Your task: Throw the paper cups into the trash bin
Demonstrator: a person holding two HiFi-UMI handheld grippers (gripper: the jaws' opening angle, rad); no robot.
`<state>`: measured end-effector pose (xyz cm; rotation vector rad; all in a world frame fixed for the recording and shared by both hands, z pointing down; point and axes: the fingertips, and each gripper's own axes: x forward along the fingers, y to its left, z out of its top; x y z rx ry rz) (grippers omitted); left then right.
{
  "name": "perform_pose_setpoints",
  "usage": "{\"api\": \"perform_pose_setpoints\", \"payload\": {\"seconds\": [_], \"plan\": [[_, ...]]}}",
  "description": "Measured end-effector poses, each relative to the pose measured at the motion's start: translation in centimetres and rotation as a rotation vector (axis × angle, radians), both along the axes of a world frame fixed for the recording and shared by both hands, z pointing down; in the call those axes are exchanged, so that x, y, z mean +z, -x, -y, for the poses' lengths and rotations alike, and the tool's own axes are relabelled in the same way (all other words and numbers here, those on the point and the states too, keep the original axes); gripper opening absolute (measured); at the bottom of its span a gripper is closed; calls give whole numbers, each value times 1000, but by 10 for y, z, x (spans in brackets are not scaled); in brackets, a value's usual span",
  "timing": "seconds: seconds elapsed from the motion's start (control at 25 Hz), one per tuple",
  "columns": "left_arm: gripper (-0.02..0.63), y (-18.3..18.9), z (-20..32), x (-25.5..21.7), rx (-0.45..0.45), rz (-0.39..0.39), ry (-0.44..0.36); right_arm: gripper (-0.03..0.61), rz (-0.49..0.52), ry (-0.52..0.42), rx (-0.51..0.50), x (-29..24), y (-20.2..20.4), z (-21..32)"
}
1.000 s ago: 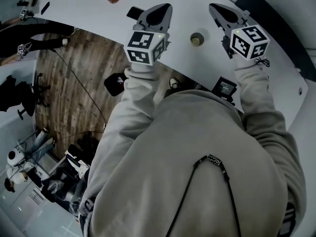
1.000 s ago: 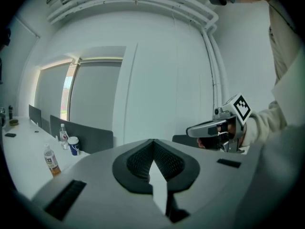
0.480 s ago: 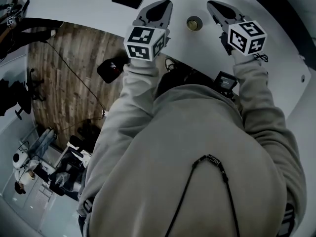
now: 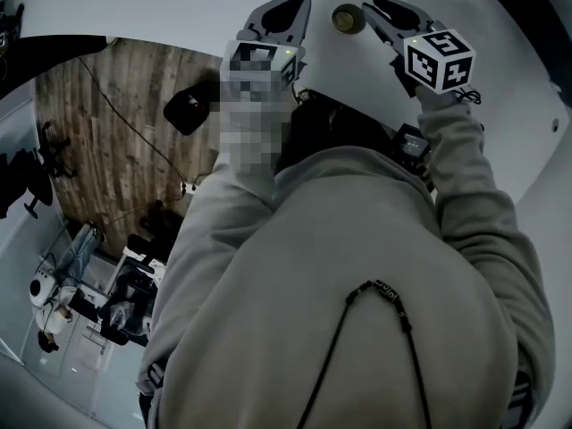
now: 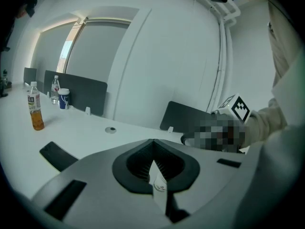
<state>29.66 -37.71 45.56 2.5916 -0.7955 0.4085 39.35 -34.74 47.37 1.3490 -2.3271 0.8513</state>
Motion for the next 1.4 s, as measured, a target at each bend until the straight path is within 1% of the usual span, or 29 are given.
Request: {"api": "perform_pose_setpoints", "payload": {"seconds": [0.36, 0.64, 0.88, 0.92, 0.96, 1.0, 1.12, 1.4], "plan": [[2, -6, -3, 39, 34, 15, 68, 141, -31, 157, -4, 60, 2, -7], [1, -6, -9, 47, 38, 25, 80, 141, -58, 195, -3, 76, -3, -6], [2, -3, -9, 44, 36, 22, 81, 141, -109, 234, 20, 87, -10, -5], [2, -3, -10, 44, 36, 22, 82, 136, -118, 239, 22, 88, -10, -5], [0, -2, -10, 44, 37, 22, 84, 102, -131, 242, 24, 88, -11, -5], [0, -2, -10, 45, 37, 23, 87, 49, -148, 242, 26, 88, -12, -6], [2, -2, -10, 42, 38, 20, 87, 41, -177, 226, 28, 80, -14, -5], [1, -10, -12, 41, 47, 10, 72, 40, -177, 214, 40, 73, -20, -10]]}}
